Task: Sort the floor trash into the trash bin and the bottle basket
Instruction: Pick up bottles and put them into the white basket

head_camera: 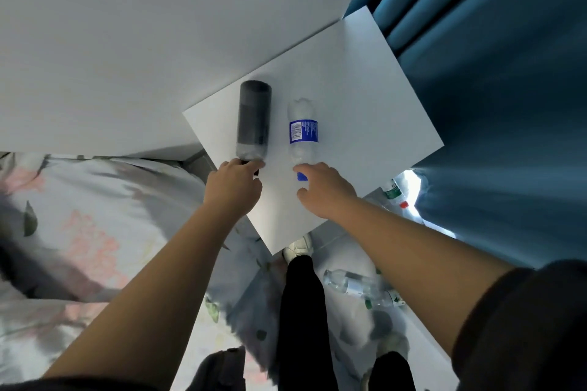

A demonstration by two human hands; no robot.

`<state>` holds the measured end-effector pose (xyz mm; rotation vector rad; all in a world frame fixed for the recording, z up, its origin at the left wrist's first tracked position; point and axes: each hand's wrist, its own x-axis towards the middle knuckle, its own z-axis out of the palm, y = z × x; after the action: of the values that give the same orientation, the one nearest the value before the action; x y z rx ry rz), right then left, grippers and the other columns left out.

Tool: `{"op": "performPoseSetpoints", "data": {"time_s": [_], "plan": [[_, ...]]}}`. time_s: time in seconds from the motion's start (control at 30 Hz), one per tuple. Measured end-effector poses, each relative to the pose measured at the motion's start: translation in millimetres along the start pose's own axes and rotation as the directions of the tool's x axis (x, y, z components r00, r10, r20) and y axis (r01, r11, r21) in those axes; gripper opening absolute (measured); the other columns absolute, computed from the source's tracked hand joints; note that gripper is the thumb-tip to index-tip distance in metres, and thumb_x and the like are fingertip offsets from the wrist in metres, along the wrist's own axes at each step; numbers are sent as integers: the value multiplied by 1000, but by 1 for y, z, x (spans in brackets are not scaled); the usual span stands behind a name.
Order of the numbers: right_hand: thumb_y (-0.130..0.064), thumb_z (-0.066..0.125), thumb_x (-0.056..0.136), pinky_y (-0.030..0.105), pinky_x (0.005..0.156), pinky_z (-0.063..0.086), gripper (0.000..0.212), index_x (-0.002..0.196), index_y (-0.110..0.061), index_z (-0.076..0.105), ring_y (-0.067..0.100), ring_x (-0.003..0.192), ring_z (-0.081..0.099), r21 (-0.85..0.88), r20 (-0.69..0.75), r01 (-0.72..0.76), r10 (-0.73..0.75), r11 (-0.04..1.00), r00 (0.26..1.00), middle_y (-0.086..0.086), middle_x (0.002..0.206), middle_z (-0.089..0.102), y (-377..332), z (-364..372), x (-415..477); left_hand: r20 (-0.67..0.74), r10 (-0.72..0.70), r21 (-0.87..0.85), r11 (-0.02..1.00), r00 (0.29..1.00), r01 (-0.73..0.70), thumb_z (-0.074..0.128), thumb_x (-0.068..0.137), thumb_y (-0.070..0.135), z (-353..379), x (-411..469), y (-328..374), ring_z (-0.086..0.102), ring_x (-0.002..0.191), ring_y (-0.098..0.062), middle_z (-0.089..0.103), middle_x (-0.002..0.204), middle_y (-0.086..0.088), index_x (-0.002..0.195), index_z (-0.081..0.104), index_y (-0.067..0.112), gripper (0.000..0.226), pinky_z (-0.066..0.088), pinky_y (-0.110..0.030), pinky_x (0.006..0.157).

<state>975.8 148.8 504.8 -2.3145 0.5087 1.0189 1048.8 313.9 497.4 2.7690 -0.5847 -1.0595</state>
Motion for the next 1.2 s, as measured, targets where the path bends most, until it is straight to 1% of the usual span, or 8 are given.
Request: {"op": "performPoseSetpoints", "data": {"time_s": [0.1,0.2,0.3,0.57,0.8,0.93,1.07,1.2], "plan": [[-28,54,90,31,71,41,33,122,-27,46,22,91,48,37,-175,15,-8,999,985,6,117,45,13,-20,-30,-78,-5,-33,999,997,3,49,90,25,-19,-21,17,56,103,-29,58,115,-8,124,55,28,35,44,-39,87],[-26,56,89,30,65,36,23,110,-24,45,26,87,50,58,-300,-1,19,998,954,5,106,44,34,-46,-69,-170,1,-36,999,985,-7,52,89,29,-43,-48,42,53,83,-29,53,99,-9,115,53,23,26,45,-37,76],[-30,53,92,31,63,34,18,106,-25,43,27,83,51,56,-392,-44,63,997,918,5,103,48,64,-70,-122,-244,57,3,998,968,-58,51,91,30,-63,-79,75,54,80,-32,51,93,-9,109,50,21,20,47,-37,70],[-37,51,92,25,54,30,15,100,-28,41,23,61,46,272,-633,-163,304,948,712,-5,82,51,162,-89,-301,-180,408,109,913,895,-394,58,88,33,-74,-178,209,54,80,-31,55,90,-8,104,49,17,25,43,-36,70],[-39,56,89,33,64,43,18,100,-29,45,29,72,56,565,-688,-87,527,820,499,0,80,59,249,-36,-447,-219,626,93,777,748,-623,62,82,33,-40,-272,332,52,70,-26,53,78,0,87,45,22,21,43,-33,63],[-37,58,87,32,59,42,17,95,-31,44,24,65,54,618,-711,-46,583,785,394,-4,66,56,296,9,-521,-204,685,52,721,699,-691,62,83,26,4,-332,384,47,71,-25,51,77,-1,82,41,23,22,33,-31,61],[-39,57,88,30,54,32,18,95,-31,43,17,59,47,626,-720,-99,623,773,307,-10,58,48,343,54,-593,-165,731,49,676,662,-735,62,83,27,58,-390,430,50,75,-25,53,80,-1,82,44,22,19,36,-32,62],[-37,58,88,34,56,43,20,98,-28,44,25,64,54,692,-687,-104,696,715,209,-2,62,53,384,100,-666,-124,761,29,644,636,-765,63,82,27,111,-447,470,51,76,-26,52,80,0,79,44,25,19,41,-32,67]]}}
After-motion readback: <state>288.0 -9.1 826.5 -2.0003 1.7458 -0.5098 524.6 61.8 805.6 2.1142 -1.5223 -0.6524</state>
